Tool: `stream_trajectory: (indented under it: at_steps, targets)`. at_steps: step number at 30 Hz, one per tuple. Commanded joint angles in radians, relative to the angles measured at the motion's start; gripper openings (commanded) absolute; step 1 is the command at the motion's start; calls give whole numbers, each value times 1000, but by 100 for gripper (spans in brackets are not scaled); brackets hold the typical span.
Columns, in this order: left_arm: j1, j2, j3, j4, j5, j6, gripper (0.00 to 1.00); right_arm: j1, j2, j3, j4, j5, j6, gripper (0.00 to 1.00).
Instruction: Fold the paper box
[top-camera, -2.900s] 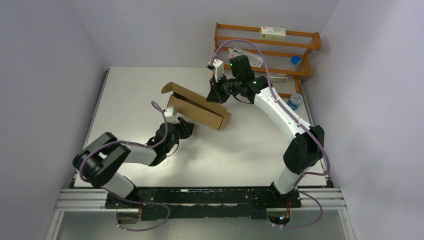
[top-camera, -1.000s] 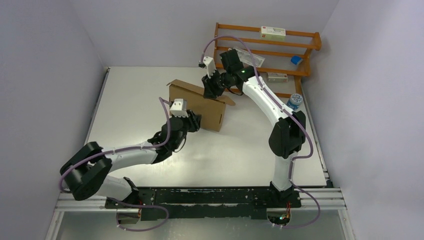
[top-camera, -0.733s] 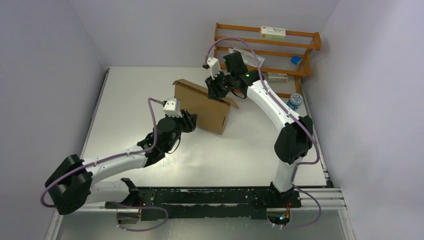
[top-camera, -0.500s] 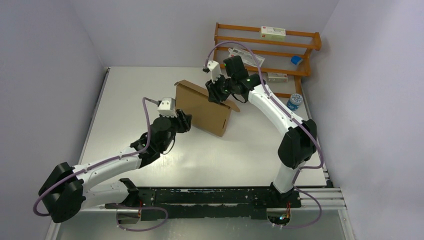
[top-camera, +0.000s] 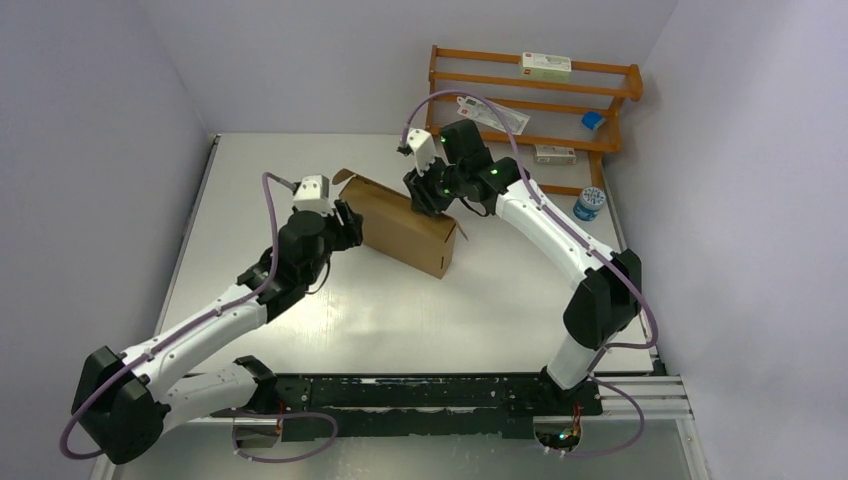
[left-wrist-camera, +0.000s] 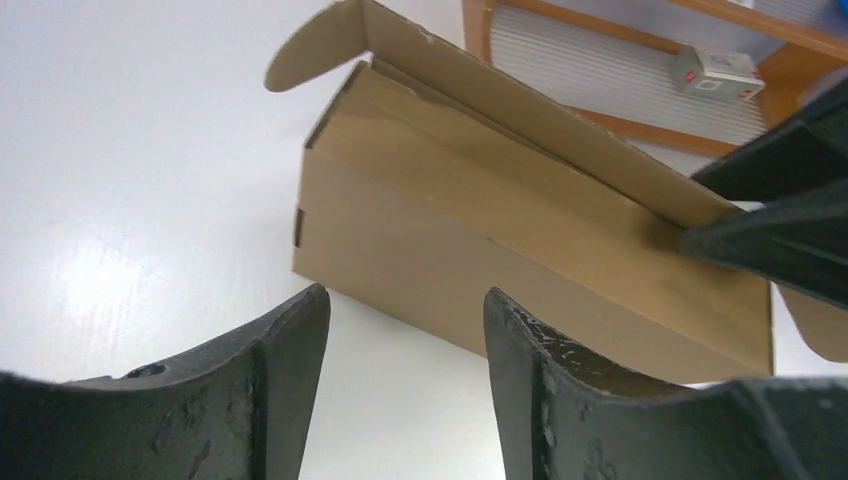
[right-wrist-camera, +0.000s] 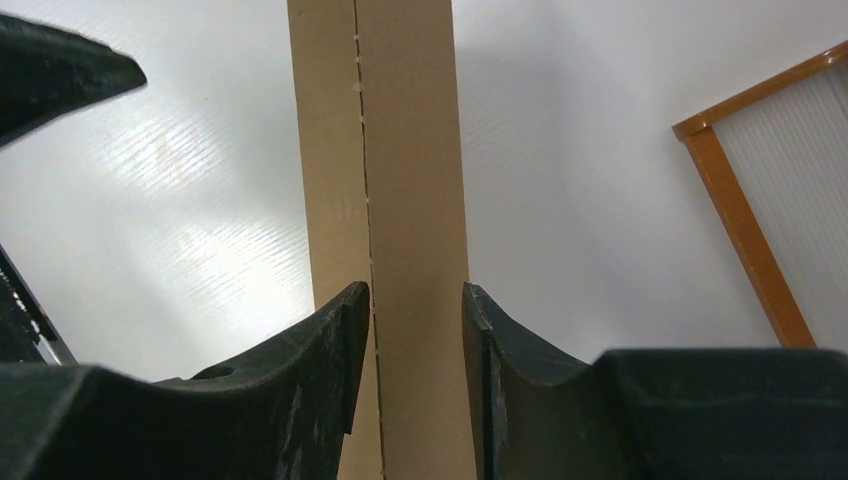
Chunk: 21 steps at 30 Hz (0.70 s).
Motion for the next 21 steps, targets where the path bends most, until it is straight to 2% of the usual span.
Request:
stream_trajectory:
  at_steps: [1, 7, 12, 16, 21]
  targets:
    - [63, 9, 99, -133, 64, 44, 65, 9, -31, -7, 7, 39, 20, 44]
    - [176, 73, 272, -301, 186, 185, 70, 16, -91, 0, 21, 80, 59, 51]
    - [295, 142, 401, -381, 355, 369, 73, 16, -178, -21, 5, 231, 145, 54]
    - [345, 204, 459, -402, 464, 505, 74, 17, -289, -110, 10, 318, 215, 55]
    - [398, 290, 528, -408, 565, 589, 74, 37, -402, -272, 15, 388, 261, 55]
